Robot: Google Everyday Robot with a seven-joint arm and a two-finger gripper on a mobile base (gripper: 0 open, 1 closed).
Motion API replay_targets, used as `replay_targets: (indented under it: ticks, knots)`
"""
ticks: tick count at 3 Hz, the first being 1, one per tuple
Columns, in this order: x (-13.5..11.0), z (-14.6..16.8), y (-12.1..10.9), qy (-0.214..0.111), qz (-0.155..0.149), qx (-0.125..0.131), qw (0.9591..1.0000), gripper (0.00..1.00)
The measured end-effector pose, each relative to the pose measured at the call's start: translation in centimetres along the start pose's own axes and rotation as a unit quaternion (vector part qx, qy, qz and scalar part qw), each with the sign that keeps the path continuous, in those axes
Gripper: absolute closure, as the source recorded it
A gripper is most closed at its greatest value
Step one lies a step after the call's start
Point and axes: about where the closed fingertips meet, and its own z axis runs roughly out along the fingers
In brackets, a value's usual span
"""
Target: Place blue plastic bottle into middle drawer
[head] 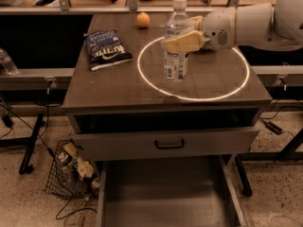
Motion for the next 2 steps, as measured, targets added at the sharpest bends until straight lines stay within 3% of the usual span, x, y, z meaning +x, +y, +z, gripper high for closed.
replay_targets:
  ticks: [1, 2]
  knots:
    - [-0.4, -1.8, 3.2, -0.025, -0.006, -0.022, 0.9994, 1.0]
    - [-0.1, -6.5, 7.0, -0.05, -0.026, -0.022, 0.9982, 1.0]
